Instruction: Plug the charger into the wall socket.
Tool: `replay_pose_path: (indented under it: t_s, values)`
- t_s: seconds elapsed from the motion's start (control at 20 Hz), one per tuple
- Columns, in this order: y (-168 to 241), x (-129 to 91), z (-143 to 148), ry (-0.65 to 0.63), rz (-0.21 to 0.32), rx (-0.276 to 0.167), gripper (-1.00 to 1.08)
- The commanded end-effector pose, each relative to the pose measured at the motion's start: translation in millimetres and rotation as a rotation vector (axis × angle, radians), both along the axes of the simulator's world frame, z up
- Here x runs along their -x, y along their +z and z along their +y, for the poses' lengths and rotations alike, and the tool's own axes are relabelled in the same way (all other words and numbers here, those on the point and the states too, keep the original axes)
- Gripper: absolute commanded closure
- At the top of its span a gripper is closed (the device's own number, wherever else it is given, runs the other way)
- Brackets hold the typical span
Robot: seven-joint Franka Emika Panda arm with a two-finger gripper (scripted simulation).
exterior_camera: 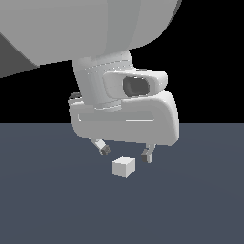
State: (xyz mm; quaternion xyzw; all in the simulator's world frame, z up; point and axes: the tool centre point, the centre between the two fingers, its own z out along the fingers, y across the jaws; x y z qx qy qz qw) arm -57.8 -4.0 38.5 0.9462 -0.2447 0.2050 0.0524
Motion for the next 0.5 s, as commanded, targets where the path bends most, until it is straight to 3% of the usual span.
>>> replay_pose_path:
  t_s: [0.0,0.4,0.45]
  values:
    - [-11.4,0.4,0.1,0.000,0.001,0.000,-0.92]
    - [-27.1,0.3,0.0,0.000,0.001,0.000,-0.92]
    - [-27.1,0.3,0.0,0.000,0.001,0.000,1.08]
